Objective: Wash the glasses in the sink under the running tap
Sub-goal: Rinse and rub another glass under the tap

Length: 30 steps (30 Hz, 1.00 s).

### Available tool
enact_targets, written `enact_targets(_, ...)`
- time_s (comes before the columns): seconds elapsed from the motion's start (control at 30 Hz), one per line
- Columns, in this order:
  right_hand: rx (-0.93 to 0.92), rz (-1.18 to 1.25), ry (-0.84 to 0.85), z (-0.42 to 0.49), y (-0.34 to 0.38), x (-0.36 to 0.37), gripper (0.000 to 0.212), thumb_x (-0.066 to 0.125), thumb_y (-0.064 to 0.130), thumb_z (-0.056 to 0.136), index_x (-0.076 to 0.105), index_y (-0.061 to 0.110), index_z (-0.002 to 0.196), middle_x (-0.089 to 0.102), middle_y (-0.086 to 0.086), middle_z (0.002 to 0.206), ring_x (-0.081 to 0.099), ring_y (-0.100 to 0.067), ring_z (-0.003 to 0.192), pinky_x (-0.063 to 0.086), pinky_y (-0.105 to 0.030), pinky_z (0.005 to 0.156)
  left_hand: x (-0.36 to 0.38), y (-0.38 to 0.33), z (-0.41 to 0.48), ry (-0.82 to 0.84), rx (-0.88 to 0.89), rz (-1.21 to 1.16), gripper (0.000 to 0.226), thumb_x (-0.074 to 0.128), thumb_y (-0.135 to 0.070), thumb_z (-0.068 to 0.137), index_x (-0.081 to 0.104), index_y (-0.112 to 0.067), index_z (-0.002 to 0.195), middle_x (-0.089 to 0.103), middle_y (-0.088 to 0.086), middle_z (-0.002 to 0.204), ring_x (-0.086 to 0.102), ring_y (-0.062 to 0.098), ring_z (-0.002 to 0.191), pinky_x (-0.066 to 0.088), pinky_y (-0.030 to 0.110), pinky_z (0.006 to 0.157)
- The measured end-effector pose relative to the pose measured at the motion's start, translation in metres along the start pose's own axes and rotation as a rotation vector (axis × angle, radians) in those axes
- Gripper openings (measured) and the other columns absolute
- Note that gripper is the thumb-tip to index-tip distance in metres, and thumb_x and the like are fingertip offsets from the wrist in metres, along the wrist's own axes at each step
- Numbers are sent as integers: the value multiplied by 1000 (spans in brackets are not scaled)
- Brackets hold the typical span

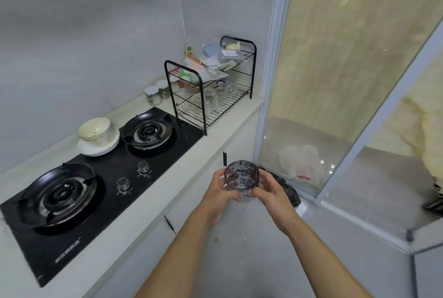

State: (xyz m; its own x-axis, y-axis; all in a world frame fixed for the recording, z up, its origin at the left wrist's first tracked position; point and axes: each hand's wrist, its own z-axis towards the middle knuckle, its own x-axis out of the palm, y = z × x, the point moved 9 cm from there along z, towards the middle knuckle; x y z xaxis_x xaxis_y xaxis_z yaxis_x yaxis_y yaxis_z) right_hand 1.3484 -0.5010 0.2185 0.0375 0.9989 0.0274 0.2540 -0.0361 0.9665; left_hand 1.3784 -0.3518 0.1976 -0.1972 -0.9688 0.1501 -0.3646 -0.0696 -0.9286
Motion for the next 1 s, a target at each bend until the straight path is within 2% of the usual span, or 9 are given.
enact_targets(0.13,-14,-5,-5,38,21,-53,54,59,-4,90,63,28,132,75,8,121,67,-9,117,54,-29,96,45,-17,52,2,10,4,88,80,4,56,50,-20,135,67,6,130,67,25,120,57,43,98)
enact_targets(0.37,37,47,-16,108,24,-99,55,59,17,82,59,27,136,71,1,129,65,-20,122,51,-45,107,72,-29,117,-26,-34,11,76,87,-7,60,63,-20,132,70,-1,133,67,24,123,52,48,109)
enact_targets(0.47,70,60,-68,147,19,-104,35,58,5,95,57,24,125,69,-4,124,65,-22,118,51,-44,106,69,-35,145,-42,-66,-62,72,85,-12,63,63,-14,132,73,2,125,71,19,114,60,31,93)
enact_targets(0.53,71,21,-88,173,20,-101,26,59,7,98,57,21,119,67,-7,122,64,-24,115,52,-45,104,61,-40,165,-62,-95,-95,53,74,1,79,63,-11,130,73,-1,114,70,13,101,58,24,81)
enact_targets(0.67,49,-31,-69,235,38,-84,19,56,2,97,56,16,111,63,-11,114,61,-24,105,53,-36,89,33,-56,216,-121,-123,-132,42,59,11,90,60,-12,125,69,2,113,65,14,98,56,27,83)
enact_targets(0.77,31,-88,-42,288,64,-68,25,60,15,87,60,19,112,67,-7,112,63,-24,106,52,-45,95,13,-71,261,-149,-128,-179,45,59,8,89,54,-14,128,65,5,122,64,19,109,57,30,83)
enact_targets(0.83,46,-127,-19,319,78,-59,30,60,24,81,62,22,111,70,-6,107,64,-21,98,50,-45,94,5,-77,287,-166,-137,-210,48,63,2,86,49,-14,129,61,8,129,62,21,117,59,36,89)
enact_targets(0.93,56,-200,20,361,91,-46,19,57,16,98,64,18,116,71,-8,108,66,-17,94,51,-37,88,-7,-79,318,-184,-172,-292,59,72,-12,81,45,-10,133,61,13,130,63,23,120,62,43,90)
enact_targets(1.0,59,-262,57,385,94,-37,20,57,20,103,66,20,121,72,-3,111,68,-13,96,52,-28,85,-15,-82,333,-191,-184,-335,51,67,-18,91,46,-8,137,63,16,131,66,25,118,63,45,89)
